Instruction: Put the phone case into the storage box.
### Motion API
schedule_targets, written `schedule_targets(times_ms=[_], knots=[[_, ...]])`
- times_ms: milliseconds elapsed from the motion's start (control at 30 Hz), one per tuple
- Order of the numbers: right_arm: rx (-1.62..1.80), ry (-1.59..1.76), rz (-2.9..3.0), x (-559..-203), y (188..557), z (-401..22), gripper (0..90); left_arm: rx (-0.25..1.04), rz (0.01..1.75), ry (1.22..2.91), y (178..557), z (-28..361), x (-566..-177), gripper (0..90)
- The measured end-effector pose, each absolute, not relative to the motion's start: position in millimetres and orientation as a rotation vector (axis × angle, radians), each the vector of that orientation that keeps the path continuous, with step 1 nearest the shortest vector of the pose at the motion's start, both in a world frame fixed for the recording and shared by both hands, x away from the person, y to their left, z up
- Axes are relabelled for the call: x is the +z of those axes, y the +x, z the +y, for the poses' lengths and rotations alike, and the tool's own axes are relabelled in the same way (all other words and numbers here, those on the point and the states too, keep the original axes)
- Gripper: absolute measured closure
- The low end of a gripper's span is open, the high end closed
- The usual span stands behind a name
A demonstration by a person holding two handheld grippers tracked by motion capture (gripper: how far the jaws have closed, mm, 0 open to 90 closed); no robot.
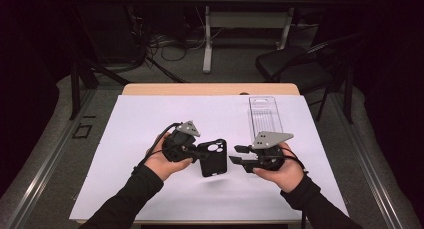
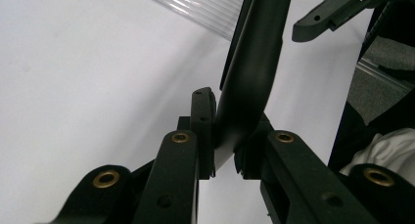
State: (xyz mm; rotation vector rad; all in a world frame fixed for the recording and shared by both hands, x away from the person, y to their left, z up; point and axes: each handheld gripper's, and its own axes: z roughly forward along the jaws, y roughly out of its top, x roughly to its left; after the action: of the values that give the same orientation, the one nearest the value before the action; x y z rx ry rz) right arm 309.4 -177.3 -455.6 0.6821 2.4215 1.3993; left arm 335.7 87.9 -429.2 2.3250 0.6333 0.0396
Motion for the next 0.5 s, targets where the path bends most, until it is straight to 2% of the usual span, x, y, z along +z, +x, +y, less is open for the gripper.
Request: schedule_targets(times_ms=[500], knots=[[1.387, 0.666, 2.409, -440, 315, -176, 65.1, 0.032, 0.605, 2.336, 335, 80, -430, 81.4]])
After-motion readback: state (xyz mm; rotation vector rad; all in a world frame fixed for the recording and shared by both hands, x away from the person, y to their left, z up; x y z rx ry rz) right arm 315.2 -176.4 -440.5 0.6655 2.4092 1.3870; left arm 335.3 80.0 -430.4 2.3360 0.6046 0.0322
